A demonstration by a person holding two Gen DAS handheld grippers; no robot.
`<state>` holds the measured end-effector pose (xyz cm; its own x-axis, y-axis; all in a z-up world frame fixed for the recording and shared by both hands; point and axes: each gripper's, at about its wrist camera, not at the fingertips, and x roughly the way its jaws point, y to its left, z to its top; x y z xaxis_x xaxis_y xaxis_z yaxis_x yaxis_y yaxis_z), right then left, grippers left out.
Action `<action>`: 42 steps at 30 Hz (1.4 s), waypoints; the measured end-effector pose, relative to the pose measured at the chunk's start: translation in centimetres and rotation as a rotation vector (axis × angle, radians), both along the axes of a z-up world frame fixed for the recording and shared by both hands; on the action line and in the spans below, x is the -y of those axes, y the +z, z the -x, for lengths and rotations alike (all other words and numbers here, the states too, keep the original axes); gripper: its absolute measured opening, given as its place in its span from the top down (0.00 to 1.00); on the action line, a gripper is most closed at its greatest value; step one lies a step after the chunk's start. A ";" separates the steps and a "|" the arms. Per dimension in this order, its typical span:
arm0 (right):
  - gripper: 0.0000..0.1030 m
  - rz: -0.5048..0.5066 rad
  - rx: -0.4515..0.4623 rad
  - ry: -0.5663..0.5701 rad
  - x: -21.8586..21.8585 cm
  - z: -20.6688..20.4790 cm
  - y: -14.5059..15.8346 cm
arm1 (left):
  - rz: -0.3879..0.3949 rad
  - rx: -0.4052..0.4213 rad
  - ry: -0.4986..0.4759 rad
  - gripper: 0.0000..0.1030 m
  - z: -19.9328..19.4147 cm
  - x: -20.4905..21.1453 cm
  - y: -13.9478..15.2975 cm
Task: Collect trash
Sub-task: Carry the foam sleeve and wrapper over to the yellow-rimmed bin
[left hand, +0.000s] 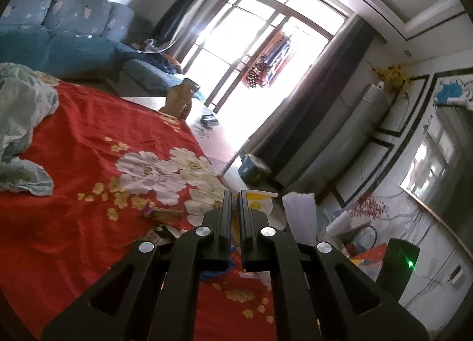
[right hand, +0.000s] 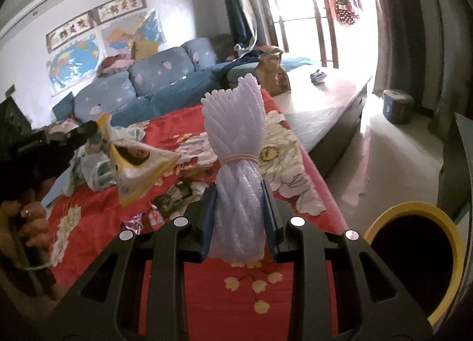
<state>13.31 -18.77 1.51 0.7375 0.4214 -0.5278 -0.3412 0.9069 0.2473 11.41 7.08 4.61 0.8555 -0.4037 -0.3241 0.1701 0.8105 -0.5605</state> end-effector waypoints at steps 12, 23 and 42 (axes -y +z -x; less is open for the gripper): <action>0.78 -0.028 0.023 -0.062 2.9 0.5 0.8 | -0.070 0.014 -0.095 0.96 -0.4 4.7 0.5; 0.78 -0.059 0.014 -0.136 6.0 0.3 0.8 | -0.128 0.014 -0.177 0.96 -1.1 9.4 0.2; 0.78 -0.126 -0.020 -0.304 12.8 -0.2 -0.3 | -0.200 -0.004 -0.318 0.96 -2.5 18.1 -1.7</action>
<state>13.47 -31.55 1.20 0.8293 0.2467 -0.5014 -0.0538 0.9283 0.3678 13.88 -10.99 2.91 0.6962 -0.5773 -0.4266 0.4287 0.8111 -0.3979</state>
